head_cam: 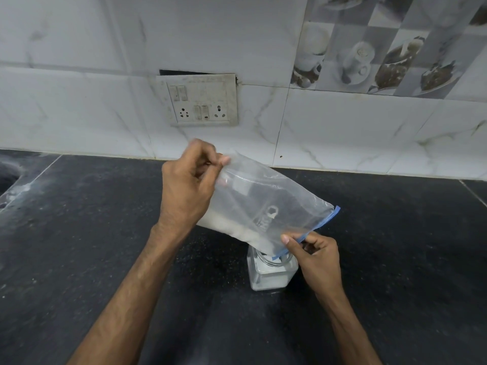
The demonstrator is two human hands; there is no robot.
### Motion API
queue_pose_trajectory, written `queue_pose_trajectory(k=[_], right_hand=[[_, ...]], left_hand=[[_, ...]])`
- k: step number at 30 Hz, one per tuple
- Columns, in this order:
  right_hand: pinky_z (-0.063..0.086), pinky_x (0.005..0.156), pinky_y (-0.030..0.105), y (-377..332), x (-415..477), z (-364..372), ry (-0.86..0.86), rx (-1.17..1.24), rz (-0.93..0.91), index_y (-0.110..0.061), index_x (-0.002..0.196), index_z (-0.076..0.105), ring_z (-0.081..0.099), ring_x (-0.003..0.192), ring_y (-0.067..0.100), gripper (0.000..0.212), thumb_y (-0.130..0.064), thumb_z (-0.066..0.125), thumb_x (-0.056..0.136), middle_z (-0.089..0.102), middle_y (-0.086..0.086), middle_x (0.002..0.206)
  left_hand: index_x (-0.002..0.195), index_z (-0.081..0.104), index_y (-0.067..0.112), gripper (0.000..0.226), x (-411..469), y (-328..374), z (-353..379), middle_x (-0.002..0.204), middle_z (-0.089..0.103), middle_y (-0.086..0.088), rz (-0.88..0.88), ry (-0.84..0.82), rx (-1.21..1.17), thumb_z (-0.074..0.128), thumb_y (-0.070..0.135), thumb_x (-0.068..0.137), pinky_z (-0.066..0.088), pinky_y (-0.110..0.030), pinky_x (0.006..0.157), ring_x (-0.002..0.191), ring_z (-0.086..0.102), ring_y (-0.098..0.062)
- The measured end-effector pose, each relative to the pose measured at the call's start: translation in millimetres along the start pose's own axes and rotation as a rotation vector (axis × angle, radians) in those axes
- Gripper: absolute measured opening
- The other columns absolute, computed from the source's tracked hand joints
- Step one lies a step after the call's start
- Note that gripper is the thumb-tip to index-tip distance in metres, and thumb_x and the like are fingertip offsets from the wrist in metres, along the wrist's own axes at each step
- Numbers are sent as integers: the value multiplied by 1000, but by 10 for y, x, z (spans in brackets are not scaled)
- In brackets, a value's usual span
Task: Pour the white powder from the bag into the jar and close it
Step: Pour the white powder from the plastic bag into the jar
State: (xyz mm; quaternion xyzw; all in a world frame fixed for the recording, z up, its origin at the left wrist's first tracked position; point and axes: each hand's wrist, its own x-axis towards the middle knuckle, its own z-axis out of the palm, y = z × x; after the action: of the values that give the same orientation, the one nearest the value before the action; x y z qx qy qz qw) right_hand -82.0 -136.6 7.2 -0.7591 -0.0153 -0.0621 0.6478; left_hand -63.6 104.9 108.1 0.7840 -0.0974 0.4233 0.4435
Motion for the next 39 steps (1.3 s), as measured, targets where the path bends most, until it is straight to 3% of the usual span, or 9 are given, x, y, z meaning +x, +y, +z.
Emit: queue_pose_trajectory(k=[3, 7, 12, 15, 20, 25, 30, 34, 39], right_hand=[[54, 70, 51, 25, 4, -12, 19, -10, -1, -10, 74, 79, 64, 65, 37, 7, -14, 82, 80, 74, 22, 76], [49, 62, 44, 37, 17, -35, 23, -30, 2, -7, 75, 79, 58, 55, 24, 8, -13, 81, 80, 73, 17, 68], [45, 60, 35, 56, 12, -44, 29, -21, -2, -7, 73, 79, 49, 59, 18, 10, -15, 82, 80, 68, 25, 67], [44, 55, 24, 76, 9, -55, 28, -3, 6, -16, 70, 79, 48, 53, 7, 10, -14, 82, 80, 65, 7, 53], [47, 56, 17, 79, -4, -64, 36, 8, -10, -23, 69, 79, 54, 53, 2, 15, -14, 82, 80, 72, 0, 59], [43, 54, 12, 78, -2, -43, 25, -8, -28, -25, 68, 78, 51, 50, -3, 19, -11, 81, 80, 70, -9, 57], [51, 67, 36, 82, 20, -68, 68, -13, -11, -22, 71, 80, 58, 61, 35, 11, -14, 82, 80, 74, 18, 73], [50, 64, 34, 83, 5, -59, 46, -2, -7, -18, 72, 80, 58, 64, 18, 9, -15, 82, 80, 76, 9, 71], [44, 54, 14, 83, 3, -31, 50, -5, -14, -23, 70, 80, 49, 51, -2, 13, -14, 82, 79, 73, 0, 62]], left_hand=[[87, 74, -1, 23, -5, -37, 14, 91, 70, 1, 107, -74, 114, 61, -19, 86, 56, -15, 77, 87, 68, -9], [106, 76, -2, 37, -5, -8, -7, 111, 71, -11, 114, -173, 124, 54, -22, 85, 44, -10, 101, 109, 61, -6], [118, 72, 3, 34, 12, 9, -45, 122, 65, -6, 115, -309, 72, 72, -9, 86, 46, -9, 96, 106, 64, -12], [103, 78, 6, 23, 23, 5, -56, 110, 72, -5, 74, -267, 41, 81, -1, 81, 52, -19, 98, 107, 68, -12], [93, 78, 13, 18, 40, 12, -72, 89, 71, 17, 18, -252, -41, 81, 20, 77, 53, -12, 88, 92, 66, 13], [97, 77, 12, 30, 26, 9, -78, 90, 74, 11, -14, -244, -59, 84, 28, 72, 59, -18, 77, 82, 73, -4], [106, 50, 40, 61, 63, 54, -88, 103, 74, 12, -152, -240, -241, 91, 30, 61, 62, -22, 70, 82, 76, -7], [103, 47, 46, 67, 81, 78, -94, 99, 74, 18, -146, -209, -234, 94, 30, 59, 62, -23, 67, 77, 76, -7], [101, 47, 44, 55, 54, 53, -62, 86, 72, 16, -135, -184, -196, 89, 32, 68, 59, -15, 68, 80, 74, -1]])
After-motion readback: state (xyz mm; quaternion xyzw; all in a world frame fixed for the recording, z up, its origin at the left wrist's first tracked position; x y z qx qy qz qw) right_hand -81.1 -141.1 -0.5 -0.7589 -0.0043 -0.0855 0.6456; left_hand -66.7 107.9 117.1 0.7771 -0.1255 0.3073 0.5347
